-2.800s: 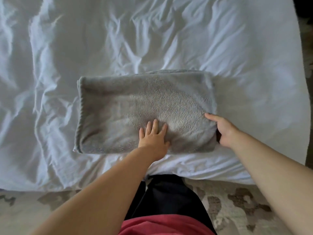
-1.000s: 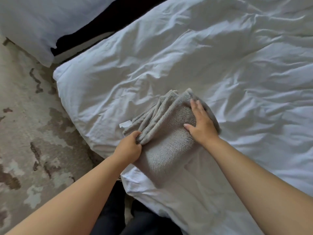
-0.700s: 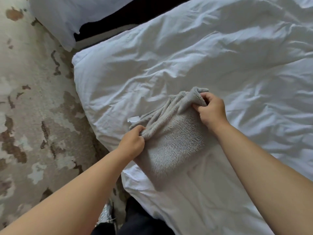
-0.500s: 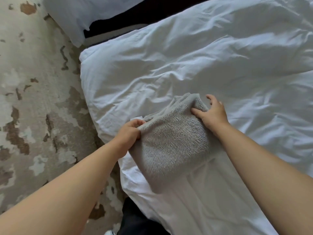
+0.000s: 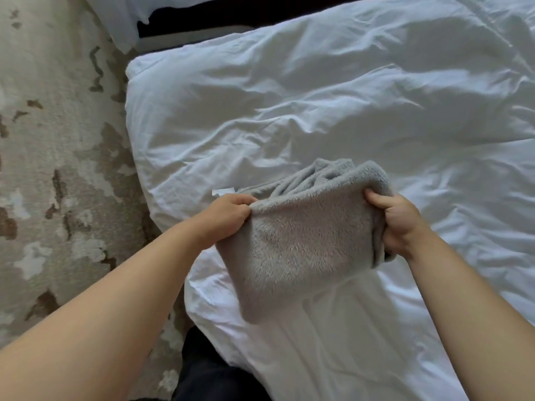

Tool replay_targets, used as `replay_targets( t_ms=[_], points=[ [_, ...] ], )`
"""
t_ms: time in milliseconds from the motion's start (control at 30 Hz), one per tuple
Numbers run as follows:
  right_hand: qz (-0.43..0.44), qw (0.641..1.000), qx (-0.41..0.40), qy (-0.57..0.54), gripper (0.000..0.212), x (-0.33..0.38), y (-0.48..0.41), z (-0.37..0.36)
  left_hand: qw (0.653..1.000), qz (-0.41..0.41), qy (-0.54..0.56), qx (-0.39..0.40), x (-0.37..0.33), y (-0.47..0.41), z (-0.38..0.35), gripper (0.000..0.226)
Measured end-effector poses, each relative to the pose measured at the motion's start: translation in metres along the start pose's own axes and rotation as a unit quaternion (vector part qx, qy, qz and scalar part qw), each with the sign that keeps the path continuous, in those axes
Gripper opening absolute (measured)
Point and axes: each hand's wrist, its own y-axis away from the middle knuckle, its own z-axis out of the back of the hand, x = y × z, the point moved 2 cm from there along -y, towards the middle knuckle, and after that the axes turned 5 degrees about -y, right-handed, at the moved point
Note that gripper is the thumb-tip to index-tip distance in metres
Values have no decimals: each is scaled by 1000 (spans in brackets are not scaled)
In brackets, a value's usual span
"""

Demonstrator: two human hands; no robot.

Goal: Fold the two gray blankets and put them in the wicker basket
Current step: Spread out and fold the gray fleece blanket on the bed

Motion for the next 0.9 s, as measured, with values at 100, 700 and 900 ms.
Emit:
replay_targets(
  t_ms=[100,700,900],
  points=[
    [-59,996,39,55,17,0,-1,-10,993,47,-19,-108,9,-10,8,17],
    [251,827,-217,453,61,10,-18,-49,875,-149,-441,-131,9,18,-75,61],
    [449,611,76,648,43,-42,25,-101,863,-129,-462,-155,41,0,-70,67]
  ],
)
